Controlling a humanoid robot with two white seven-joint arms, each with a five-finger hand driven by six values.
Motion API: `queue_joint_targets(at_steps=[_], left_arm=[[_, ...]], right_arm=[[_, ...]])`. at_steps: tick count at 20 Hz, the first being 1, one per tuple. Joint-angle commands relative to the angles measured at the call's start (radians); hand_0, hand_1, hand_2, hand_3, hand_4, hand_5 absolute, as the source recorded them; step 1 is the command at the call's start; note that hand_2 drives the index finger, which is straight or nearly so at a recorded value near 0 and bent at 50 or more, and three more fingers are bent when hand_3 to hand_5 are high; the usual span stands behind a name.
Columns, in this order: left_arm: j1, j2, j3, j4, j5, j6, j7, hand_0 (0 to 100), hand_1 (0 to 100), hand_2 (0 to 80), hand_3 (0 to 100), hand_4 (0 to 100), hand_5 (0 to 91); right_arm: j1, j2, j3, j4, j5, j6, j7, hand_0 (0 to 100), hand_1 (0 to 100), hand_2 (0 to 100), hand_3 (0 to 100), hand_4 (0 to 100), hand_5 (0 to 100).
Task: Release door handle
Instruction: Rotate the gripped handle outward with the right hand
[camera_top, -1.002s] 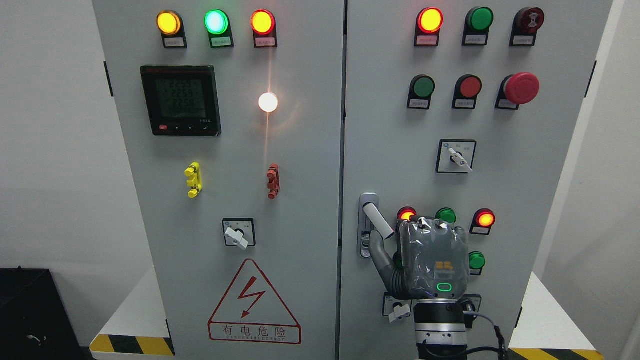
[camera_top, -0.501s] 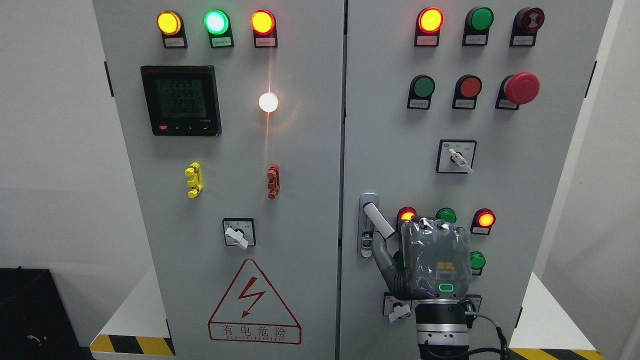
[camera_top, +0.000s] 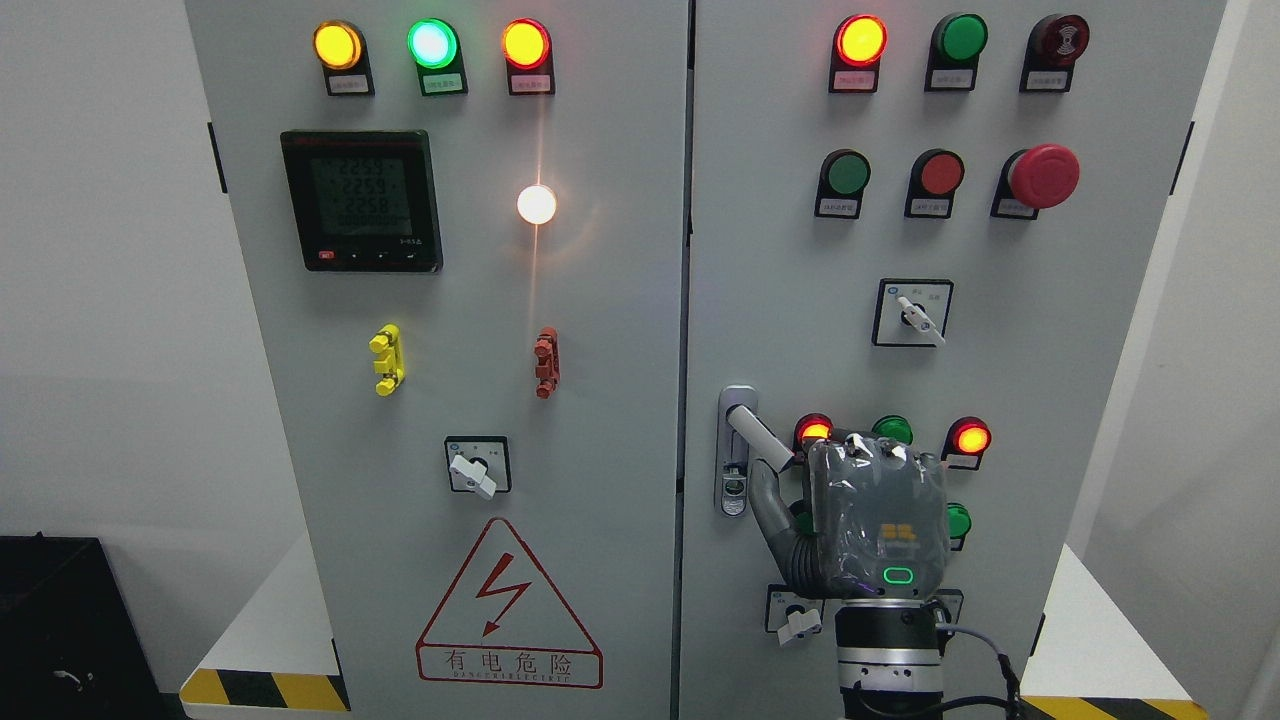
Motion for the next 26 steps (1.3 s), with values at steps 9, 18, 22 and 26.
queue_joint_targets(at_steps=[9,18,22,26], left_arm=[[0.017,0.000,0.000,0.000,0.000,0.001,0.000,12,56,0.0,0,0,0.0],[0.017,0.000,0.000,0.000,0.000,0.001,0.000,12,56,0.0,0,0,0.0],[0.017,0.000,0.000,0.000,0.001,0.001,0.000,12,56,0.0,0,0,0.0],[0.017,0.000,0.000,0.000,0.000,0.001,0.000,12,56,0.0,0,0,0.0]], right_arm=[[-0.004,-0.005,-0.024,-0.003,0.000,0.000,-0.004,54,45,100,100,100,100],[-0.012,-0.006,-0.026,-0.003,0.000,0.000,-0.002,54,45,100,100,100,100],[-0.012,-0.006,-0.026,-0.003,0.000,0.000,-0.002,54,45,100,100,100,100],[-0.014,-0.006,-0.026,-0.005,0.000,-0.001,-0.002,54,45,100,100,100,100]])
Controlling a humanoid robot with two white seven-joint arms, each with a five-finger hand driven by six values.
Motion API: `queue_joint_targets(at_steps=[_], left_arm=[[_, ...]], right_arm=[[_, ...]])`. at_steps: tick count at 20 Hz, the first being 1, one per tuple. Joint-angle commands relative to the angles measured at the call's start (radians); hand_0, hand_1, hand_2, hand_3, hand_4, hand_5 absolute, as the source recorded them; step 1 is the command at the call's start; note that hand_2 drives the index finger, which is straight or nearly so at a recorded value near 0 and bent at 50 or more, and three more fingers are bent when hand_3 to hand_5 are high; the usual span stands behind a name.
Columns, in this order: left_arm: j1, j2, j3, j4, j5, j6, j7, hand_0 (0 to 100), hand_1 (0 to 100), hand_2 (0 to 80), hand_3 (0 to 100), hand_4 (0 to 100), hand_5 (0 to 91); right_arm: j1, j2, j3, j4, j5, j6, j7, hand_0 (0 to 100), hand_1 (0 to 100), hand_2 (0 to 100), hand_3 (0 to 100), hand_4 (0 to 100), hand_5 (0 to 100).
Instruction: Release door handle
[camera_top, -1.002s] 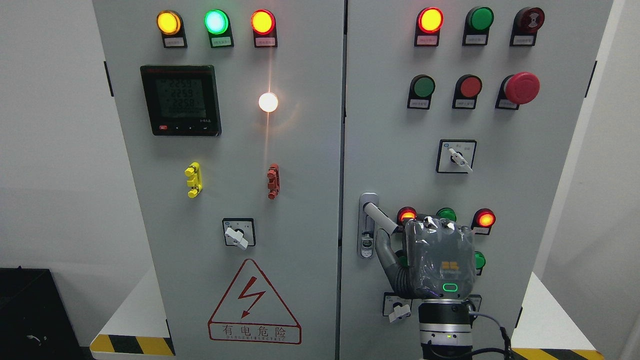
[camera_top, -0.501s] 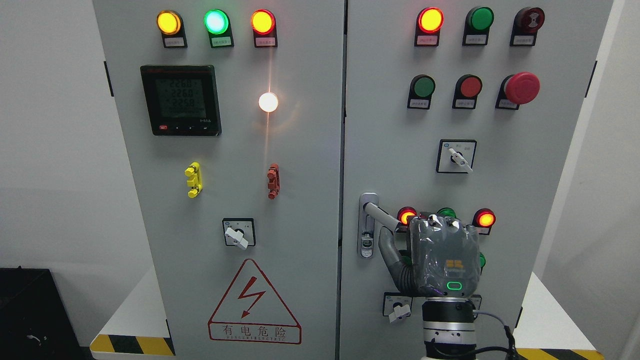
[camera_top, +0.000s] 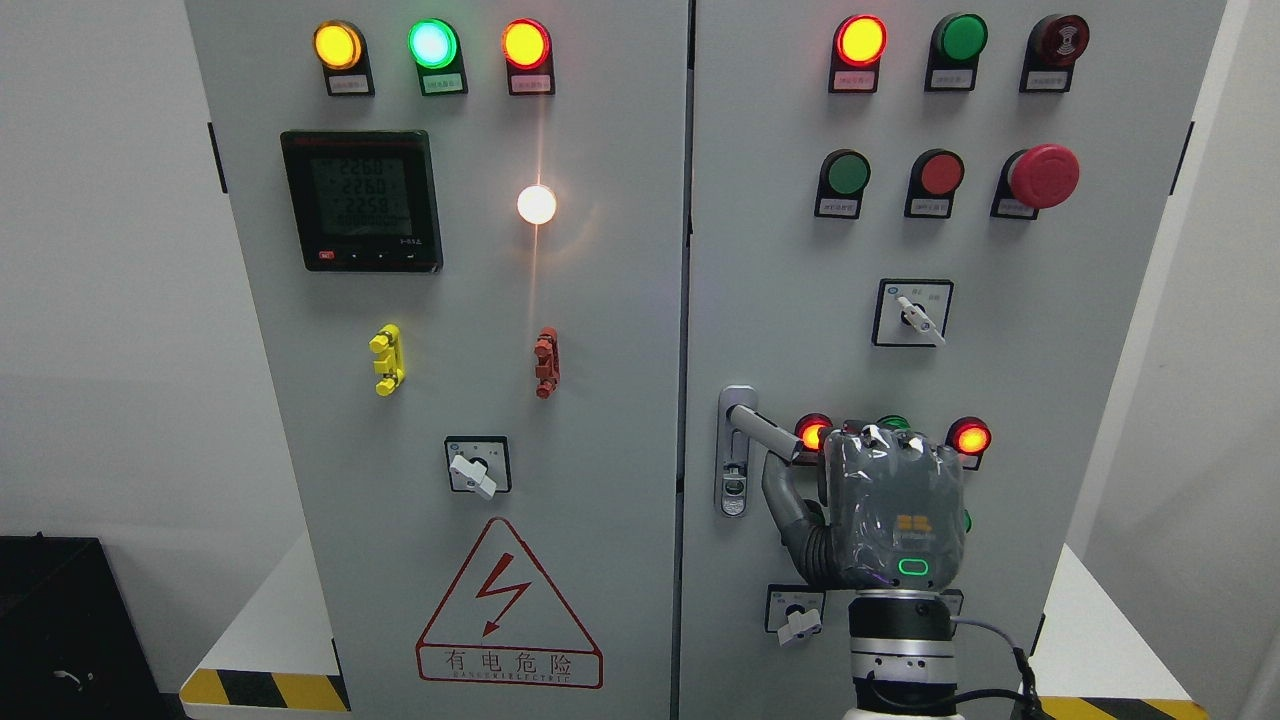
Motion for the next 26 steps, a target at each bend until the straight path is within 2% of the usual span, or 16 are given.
queue_joint_targets(at_steps=[1,26], left_arm=[[0.017,0.000,0.000,0.000,0.000,0.001,0.000,12,56,0.0,0,0,0.0],[0.017,0.000,0.000,0.000,0.000,0.001,0.000,12,56,0.0,0,0,0.0]], right_arm=[[-0.002,-0.002,-0.004,0.000,0.000,-0.001,0.001,55,45,100,100,100,100],[-0.008,-0.002,-0.010,-0.008,-0.005,-0.003,0.008,59,41,100,100,100,100]])
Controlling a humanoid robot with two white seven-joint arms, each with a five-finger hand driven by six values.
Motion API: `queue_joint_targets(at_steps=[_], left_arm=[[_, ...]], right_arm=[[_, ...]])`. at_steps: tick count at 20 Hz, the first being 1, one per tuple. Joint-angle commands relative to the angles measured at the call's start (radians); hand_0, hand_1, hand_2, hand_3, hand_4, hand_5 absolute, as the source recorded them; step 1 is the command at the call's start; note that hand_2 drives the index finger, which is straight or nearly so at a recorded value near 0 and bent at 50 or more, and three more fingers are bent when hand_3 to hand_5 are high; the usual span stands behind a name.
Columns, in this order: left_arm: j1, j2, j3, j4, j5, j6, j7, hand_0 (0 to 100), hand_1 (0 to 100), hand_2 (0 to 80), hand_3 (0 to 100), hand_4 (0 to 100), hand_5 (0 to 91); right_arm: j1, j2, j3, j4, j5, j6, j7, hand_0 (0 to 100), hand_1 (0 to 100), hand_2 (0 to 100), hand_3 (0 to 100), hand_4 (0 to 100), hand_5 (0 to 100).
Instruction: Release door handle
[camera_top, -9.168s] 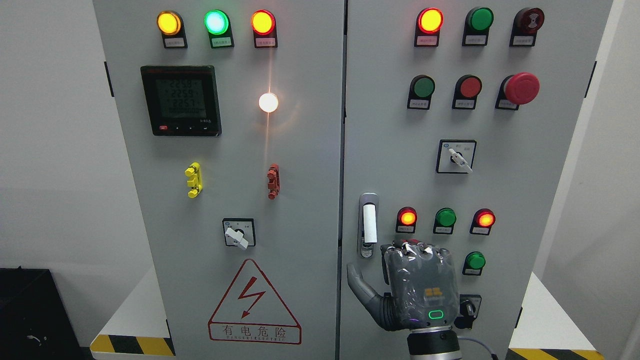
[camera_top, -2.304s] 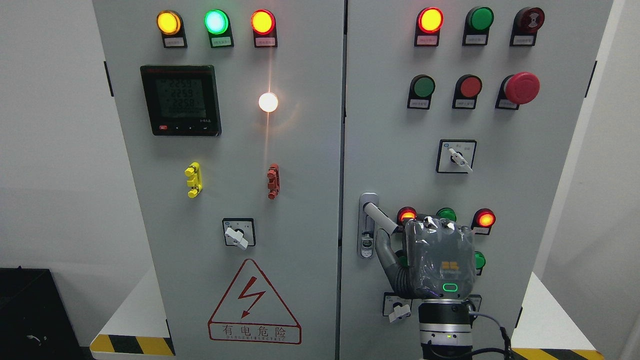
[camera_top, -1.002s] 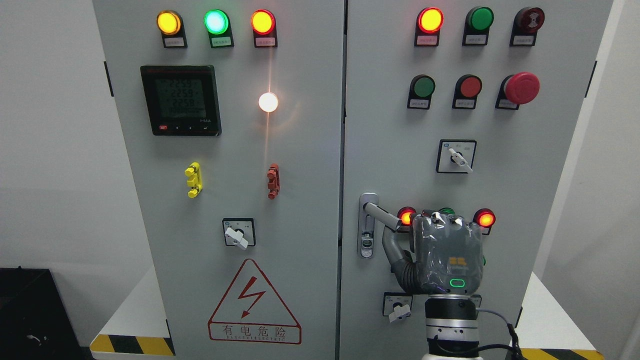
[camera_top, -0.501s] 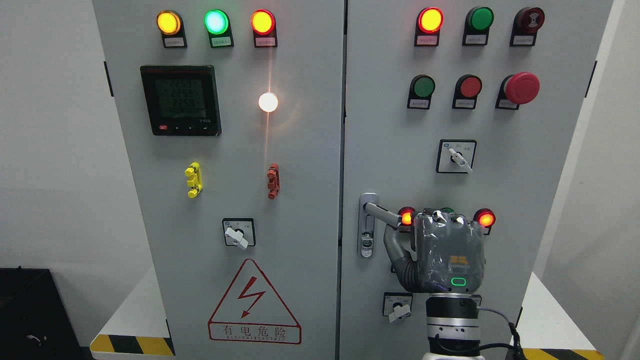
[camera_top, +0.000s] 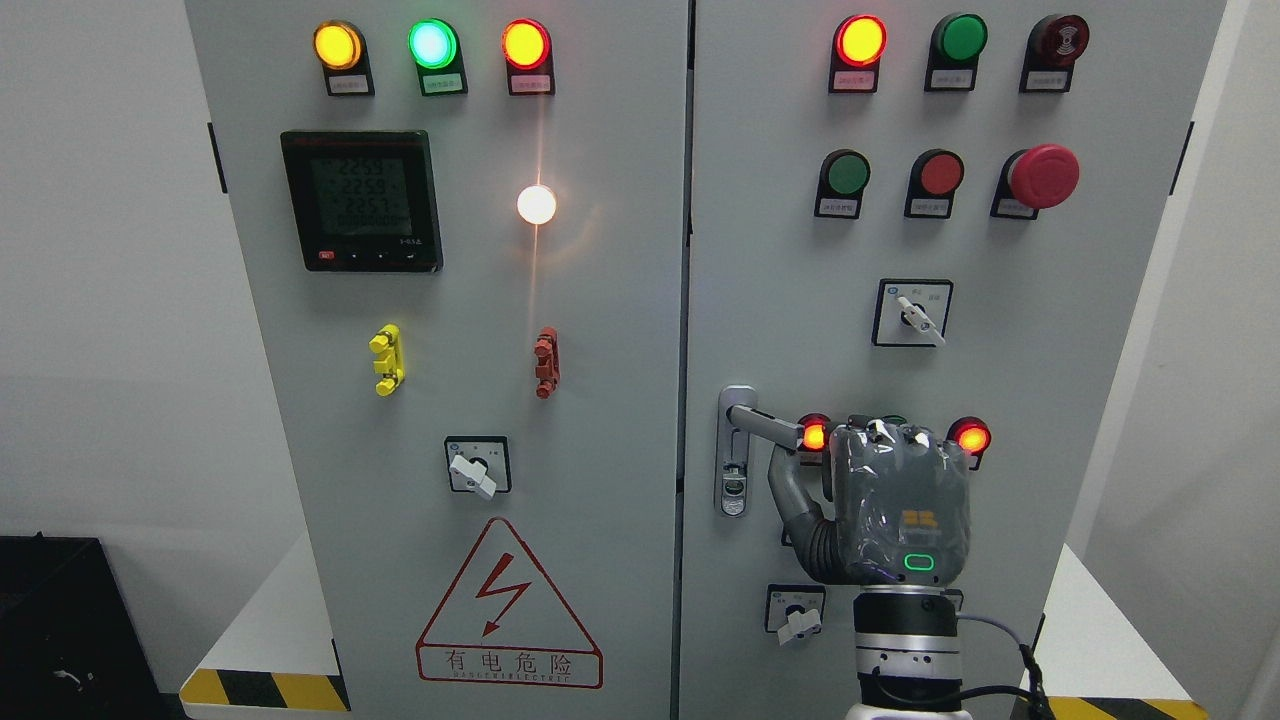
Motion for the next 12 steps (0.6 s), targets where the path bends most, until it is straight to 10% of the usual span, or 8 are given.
queue_joint_targets(at_steps=[1,12], left_arm=[[0.017,0.000,0.000,0.000,0.000,0.001,0.000,12,56,0.0,0,0,0.0],[0.017,0.000,0.000,0.000,0.000,0.001,0.000,12,56,0.0,0,0,0.0]], right_arm=[[-0.002,0.000,-0.003,-0.003,0.000,0.000,0.000,59,41,100,100,100,100],[0.001,0.001,-0.002,-0.006,0.000,-0.002,0.001,59,40,100,100,100,100]])
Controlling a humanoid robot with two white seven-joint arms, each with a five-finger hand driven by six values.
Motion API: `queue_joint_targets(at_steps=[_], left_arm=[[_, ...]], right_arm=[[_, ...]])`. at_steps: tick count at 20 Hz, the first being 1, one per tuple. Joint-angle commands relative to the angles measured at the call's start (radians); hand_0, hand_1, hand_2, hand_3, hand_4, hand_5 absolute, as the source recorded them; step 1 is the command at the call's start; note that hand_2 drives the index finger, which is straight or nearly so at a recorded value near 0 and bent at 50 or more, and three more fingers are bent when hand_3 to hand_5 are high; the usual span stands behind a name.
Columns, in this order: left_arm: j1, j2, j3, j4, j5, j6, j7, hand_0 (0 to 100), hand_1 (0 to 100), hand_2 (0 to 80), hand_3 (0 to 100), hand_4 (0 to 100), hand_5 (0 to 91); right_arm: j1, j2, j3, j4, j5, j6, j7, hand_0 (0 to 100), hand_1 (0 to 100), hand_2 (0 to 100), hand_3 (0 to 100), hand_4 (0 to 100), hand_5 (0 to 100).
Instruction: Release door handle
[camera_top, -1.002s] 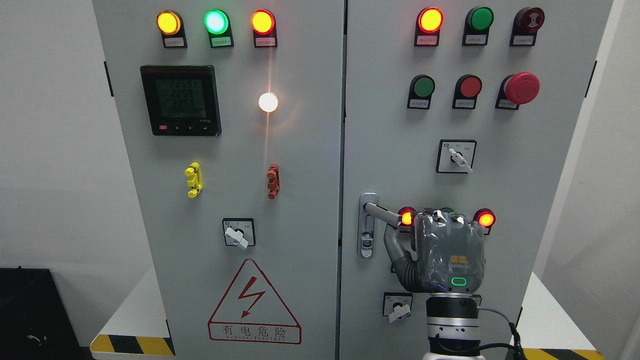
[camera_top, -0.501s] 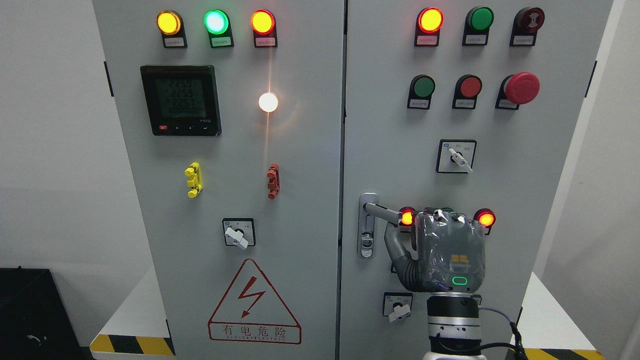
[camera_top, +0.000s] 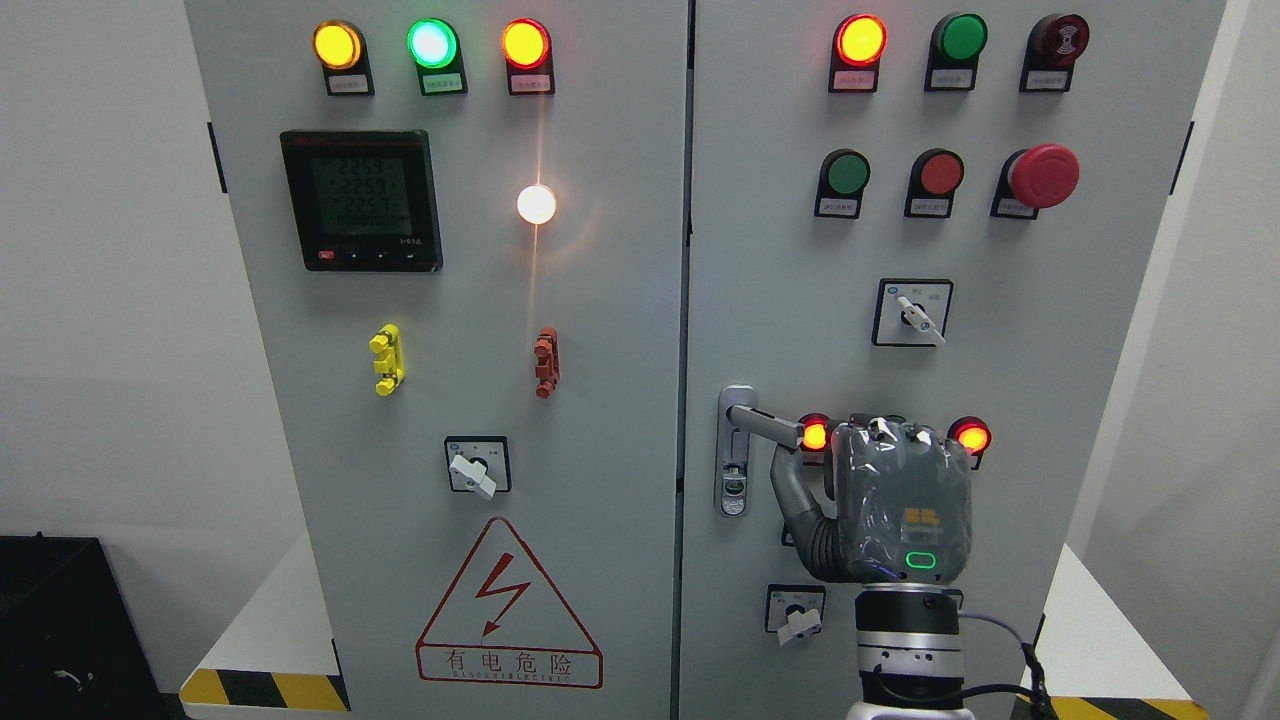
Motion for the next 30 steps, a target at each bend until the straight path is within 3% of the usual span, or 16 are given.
queue_joint_targets(at_steps=[1,9,14,19,24,26,30], left_arm=[[0.017,0.000,0.000,0.000,0.000,0.001,0.000,12,56,0.0,0,0,0.0],[0.017,0.000,0.000,0.000,0.000,0.001,0.000,12,56,0.0,0,0,0.0],[0.017,0.000,0.000,0.000,0.000,0.001,0.000,12,56,0.0,0,0,0.0],[0.017,0.000,0.000,0.000,0.000,0.001,0.000,12,56,0.0,0,0,0.0],[0.017,0.000,0.000,0.000,0.000,0.001,0.000,12,56,0.0,0,0,0.0],[0.017,0.000,0.000,0.000,0.000,0.001,0.000,12,56,0.0,0,0,0.0],[0.017,-0.002,0.000,0.000,0.000,0.001,0.000,12,56,0.0,0,0,0.0]], right_arm=[[0.003,0.001,0.000,-0.004,-0.001,-0.002,-0.001,59,40,100,100,100,100],[0.035,-0.002,0.003,-0.018,-0.001,-0.008,-0.003,62,38,100,100,100,100],[0.057,-0.005,0.005,-0.024,-0.001,-0.009,-0.004,49,38,100,100,100,100],[0.094,-0.006,0.002,-0.064,-0.003,-0.032,-0.014,46,37,99,100,100,100],[0.193,-0.006,-0.033,-0.136,-0.007,-0.101,-0.017,44,32,80,100,99,99],[0.227,-0.005,-0.076,-0.162,-0.007,-0.158,-0.017,44,29,72,100,94,92],[0.282,-0.002,-0.171,-0.211,-0.016,-0.276,-0.034,44,26,56,84,79,75]])
